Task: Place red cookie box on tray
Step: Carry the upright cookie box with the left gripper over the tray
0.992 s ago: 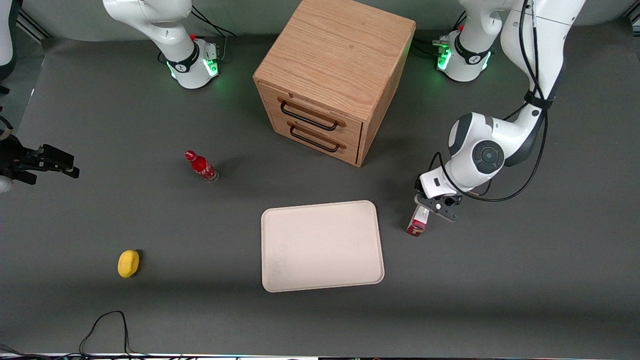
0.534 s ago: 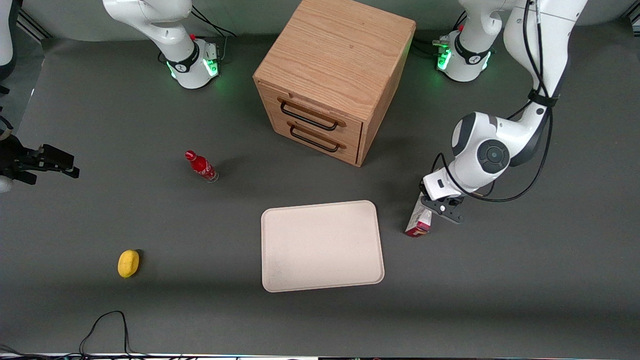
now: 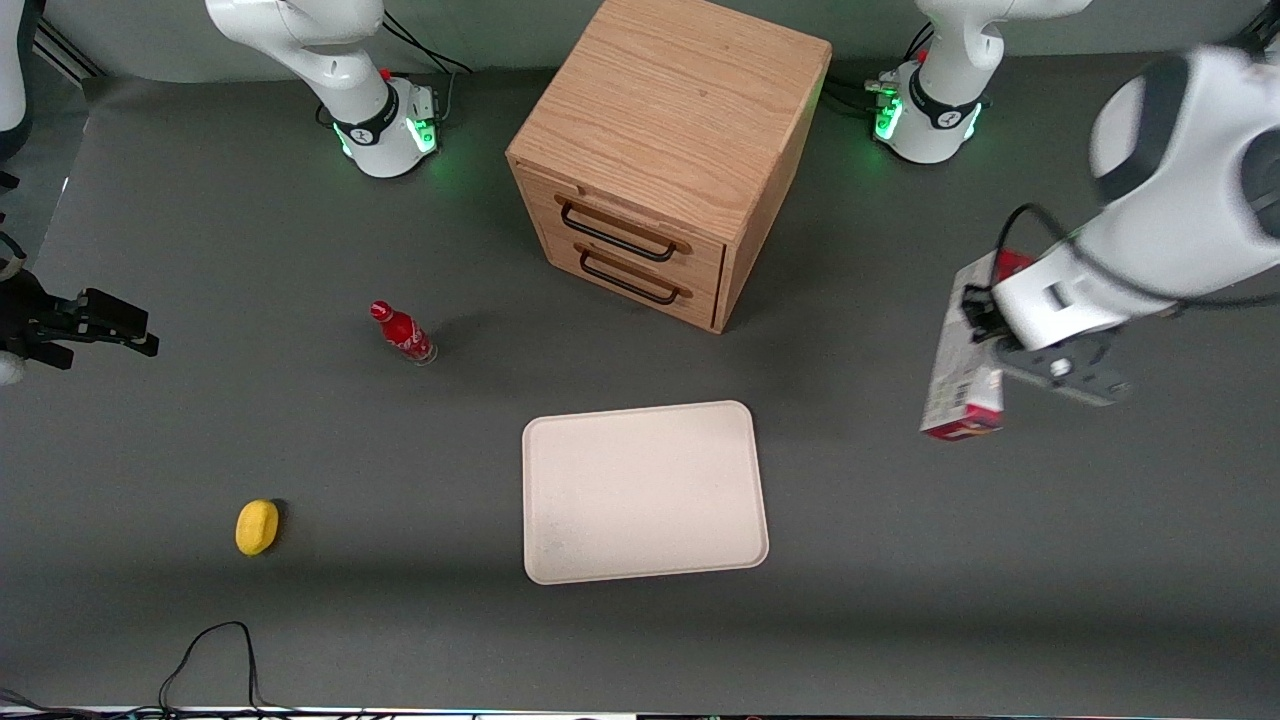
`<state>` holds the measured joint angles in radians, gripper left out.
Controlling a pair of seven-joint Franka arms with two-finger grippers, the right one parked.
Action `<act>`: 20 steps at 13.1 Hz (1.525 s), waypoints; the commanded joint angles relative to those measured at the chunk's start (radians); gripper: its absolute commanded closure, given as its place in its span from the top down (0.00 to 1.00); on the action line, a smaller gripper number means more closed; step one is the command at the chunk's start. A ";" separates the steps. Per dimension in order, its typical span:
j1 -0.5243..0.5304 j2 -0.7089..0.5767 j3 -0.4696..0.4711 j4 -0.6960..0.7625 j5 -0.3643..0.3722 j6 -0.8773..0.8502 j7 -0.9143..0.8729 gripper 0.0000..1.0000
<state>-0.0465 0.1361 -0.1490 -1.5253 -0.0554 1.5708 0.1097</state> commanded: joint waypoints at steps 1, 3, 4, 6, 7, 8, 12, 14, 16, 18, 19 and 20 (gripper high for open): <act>0.000 0.048 0.016 0.158 0.009 -0.100 -0.120 0.00; -0.007 0.050 0.014 0.172 0.011 -0.100 -0.185 0.00; -0.016 0.057 0.008 0.181 0.009 -0.100 -0.238 0.00; -0.074 0.133 -0.001 0.247 0.005 -0.080 -0.384 0.00; -0.111 0.190 -0.001 0.304 0.006 -0.077 -0.448 0.00; -0.156 0.264 -0.001 0.373 0.011 -0.075 -0.516 0.00; -0.312 0.474 0.000 0.458 0.049 0.105 -0.645 0.00; -0.363 0.552 0.003 0.458 0.075 0.204 -0.662 0.00; -0.380 0.608 0.005 0.453 0.094 0.285 -0.694 0.00; -0.394 0.684 0.006 0.450 0.121 0.371 -0.703 0.00; -0.401 0.709 0.006 0.448 0.137 0.400 -0.735 0.00; -0.415 0.738 0.008 0.448 0.153 0.431 -0.783 0.00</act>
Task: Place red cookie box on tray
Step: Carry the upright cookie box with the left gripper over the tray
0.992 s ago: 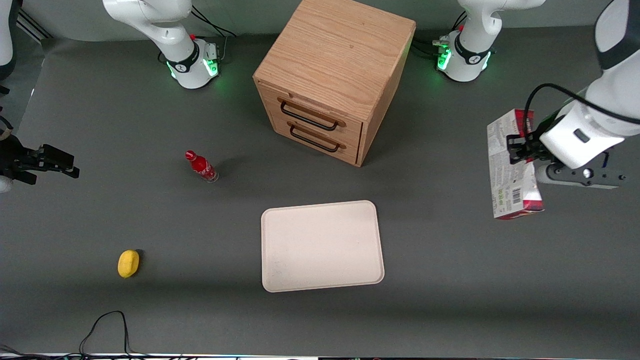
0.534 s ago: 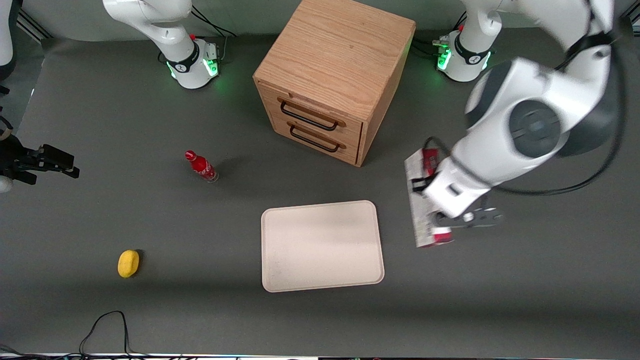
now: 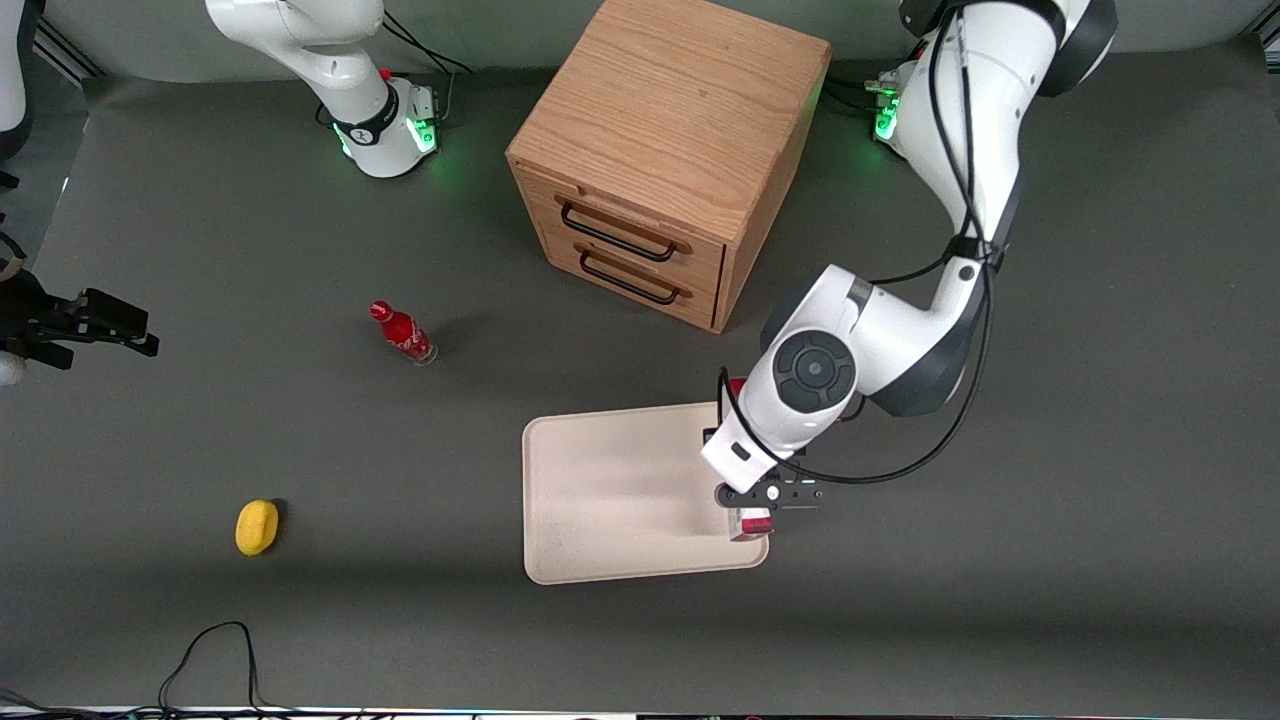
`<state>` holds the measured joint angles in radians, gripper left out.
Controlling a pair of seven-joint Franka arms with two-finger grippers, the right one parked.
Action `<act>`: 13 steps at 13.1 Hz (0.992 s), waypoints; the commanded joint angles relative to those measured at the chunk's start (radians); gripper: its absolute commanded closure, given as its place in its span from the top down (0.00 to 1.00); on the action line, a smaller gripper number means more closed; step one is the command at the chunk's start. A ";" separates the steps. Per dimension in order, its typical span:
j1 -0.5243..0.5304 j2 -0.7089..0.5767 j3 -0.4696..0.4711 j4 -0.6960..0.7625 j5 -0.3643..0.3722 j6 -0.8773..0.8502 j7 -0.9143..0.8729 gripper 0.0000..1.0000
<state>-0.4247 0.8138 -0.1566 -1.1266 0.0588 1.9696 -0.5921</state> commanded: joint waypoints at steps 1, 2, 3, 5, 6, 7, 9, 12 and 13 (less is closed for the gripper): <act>-0.045 0.080 0.016 0.050 0.070 0.053 -0.104 0.00; -0.049 0.093 0.014 0.048 0.087 0.057 -0.110 0.00; -0.051 0.097 0.014 0.045 0.088 0.057 -0.120 0.00; -0.055 0.103 0.016 0.025 0.090 0.081 -0.129 0.00; -0.055 0.102 0.016 0.018 0.092 0.084 -0.129 0.00; -0.055 0.103 0.016 0.018 0.092 0.086 -0.129 0.00; -0.055 0.102 0.016 0.018 0.092 0.086 -0.129 0.00; -0.052 0.097 0.016 0.018 0.095 0.084 -0.127 0.96; -0.052 0.093 0.016 0.019 0.096 0.084 -0.129 1.00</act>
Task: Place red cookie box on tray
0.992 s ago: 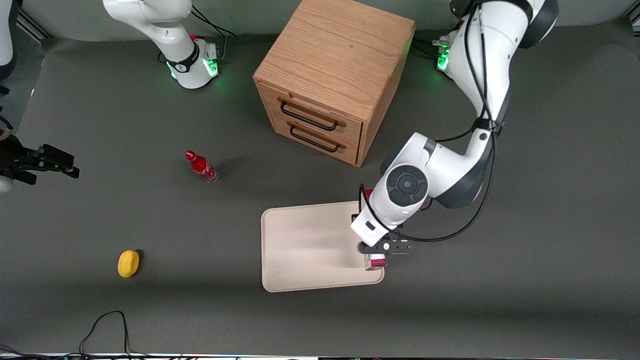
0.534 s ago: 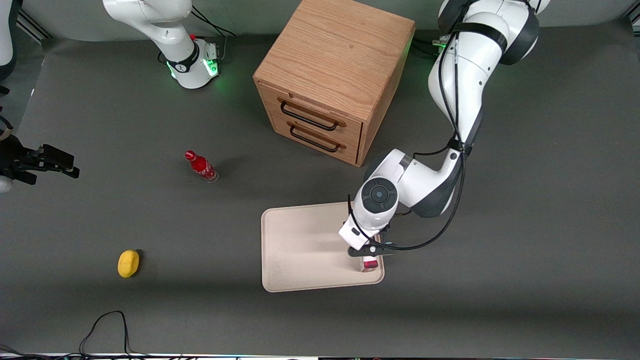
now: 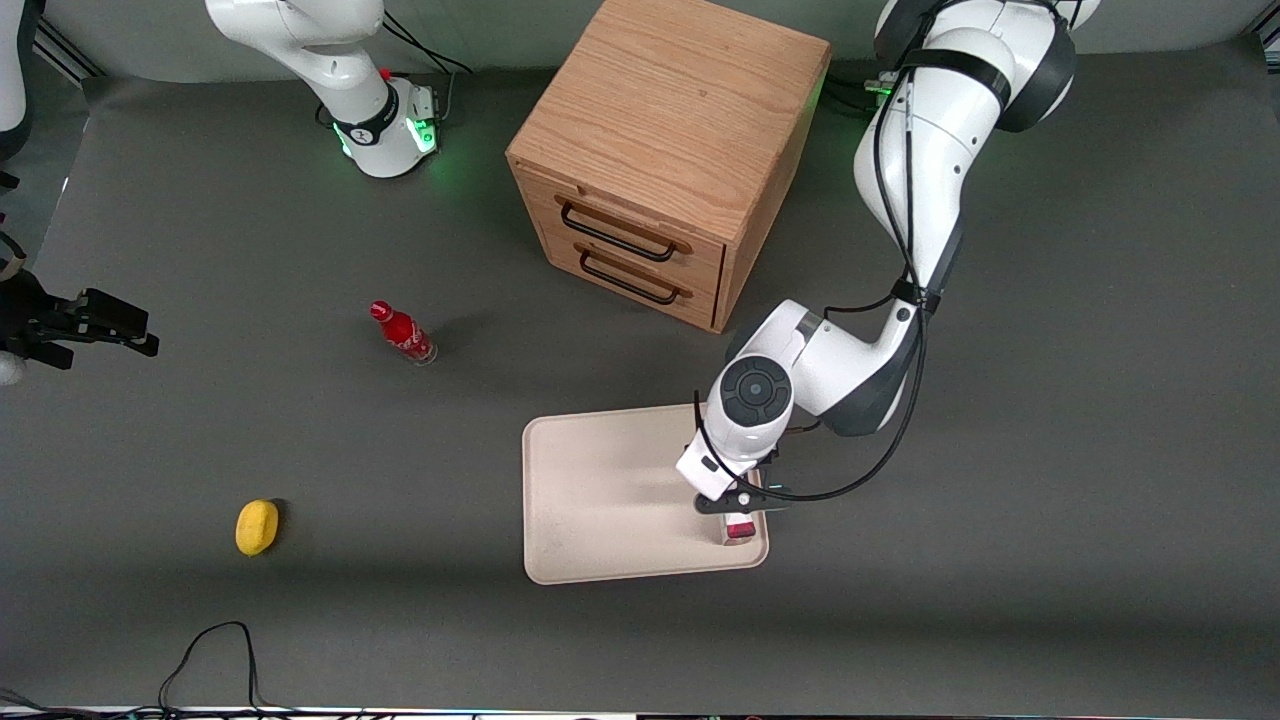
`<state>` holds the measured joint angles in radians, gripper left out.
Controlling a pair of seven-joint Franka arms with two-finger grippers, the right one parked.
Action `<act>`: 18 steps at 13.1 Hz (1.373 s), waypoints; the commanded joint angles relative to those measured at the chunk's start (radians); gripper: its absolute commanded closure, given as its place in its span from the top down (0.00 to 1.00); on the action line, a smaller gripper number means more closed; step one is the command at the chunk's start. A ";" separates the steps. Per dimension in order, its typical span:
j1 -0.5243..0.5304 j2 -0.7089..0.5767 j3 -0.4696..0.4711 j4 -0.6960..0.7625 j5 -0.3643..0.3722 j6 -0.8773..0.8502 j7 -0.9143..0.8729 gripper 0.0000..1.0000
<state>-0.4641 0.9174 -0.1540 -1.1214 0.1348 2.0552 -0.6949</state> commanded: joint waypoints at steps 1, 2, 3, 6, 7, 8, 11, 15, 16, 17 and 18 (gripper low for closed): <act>-0.013 -0.014 0.013 0.018 0.020 -0.007 -0.025 1.00; -0.010 -0.029 0.013 0.017 0.022 -0.016 -0.025 1.00; -0.005 -0.040 0.013 0.014 0.026 -0.024 -0.020 1.00; 0.013 -0.194 0.013 -0.070 0.025 -0.104 0.009 1.00; 0.034 -0.268 0.011 -0.121 0.022 -0.142 0.041 1.00; 0.065 -0.349 0.007 -0.186 0.005 -0.160 0.105 1.00; 0.163 -0.631 0.005 -0.450 -0.044 -0.208 0.204 1.00; 0.330 -0.932 0.010 -0.719 -0.058 -0.268 0.362 1.00; 0.385 -0.966 0.008 -0.736 -0.064 -0.306 0.391 1.00; 0.431 -0.986 0.010 -0.736 -0.064 -0.340 0.434 1.00; 0.473 -1.003 0.013 -0.736 -0.069 -0.360 0.478 1.00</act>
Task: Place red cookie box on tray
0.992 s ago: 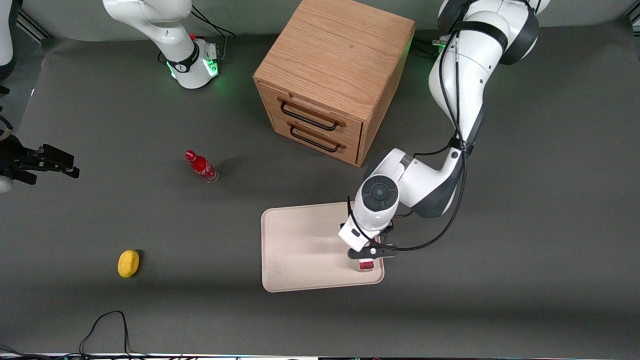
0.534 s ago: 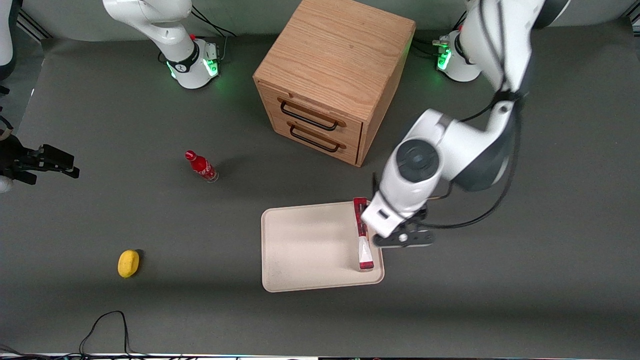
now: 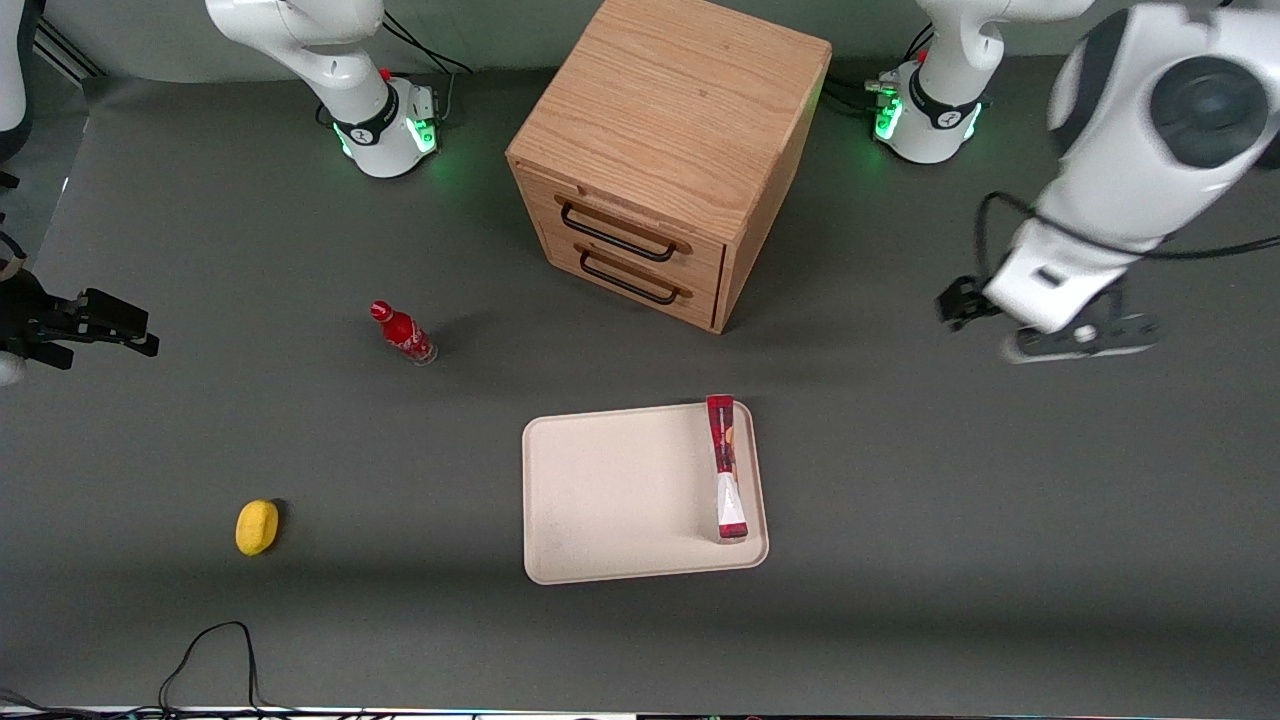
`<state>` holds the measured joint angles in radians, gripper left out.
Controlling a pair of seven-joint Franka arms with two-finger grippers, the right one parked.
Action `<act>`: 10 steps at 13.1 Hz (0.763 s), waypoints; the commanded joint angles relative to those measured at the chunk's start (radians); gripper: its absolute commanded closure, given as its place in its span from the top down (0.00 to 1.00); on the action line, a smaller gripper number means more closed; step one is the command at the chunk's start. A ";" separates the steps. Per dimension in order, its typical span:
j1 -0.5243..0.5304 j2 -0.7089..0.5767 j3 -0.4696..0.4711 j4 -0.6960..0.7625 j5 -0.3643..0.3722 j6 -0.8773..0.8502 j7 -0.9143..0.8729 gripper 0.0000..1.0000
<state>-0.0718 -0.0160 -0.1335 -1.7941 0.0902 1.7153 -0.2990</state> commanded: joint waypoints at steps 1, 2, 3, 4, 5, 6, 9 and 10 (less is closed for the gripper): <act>0.114 -0.088 -0.005 -0.064 -0.042 -0.037 0.104 1.00; 0.130 -0.093 0.011 -0.057 -0.046 -0.057 0.107 1.00; 0.118 -0.094 0.044 -0.051 -0.046 -0.074 0.107 1.00; 0.081 -0.093 0.092 -0.033 -0.044 -0.086 0.109 1.00; 0.040 -0.093 0.151 -0.027 -0.046 -0.095 0.109 1.00; 0.024 -0.093 0.172 -0.018 -0.046 -0.103 0.109 1.00; 0.003 -0.090 0.172 -0.004 -0.046 -0.125 0.103 1.00; 0.003 -0.091 0.170 -0.005 -0.046 -0.129 0.109 1.00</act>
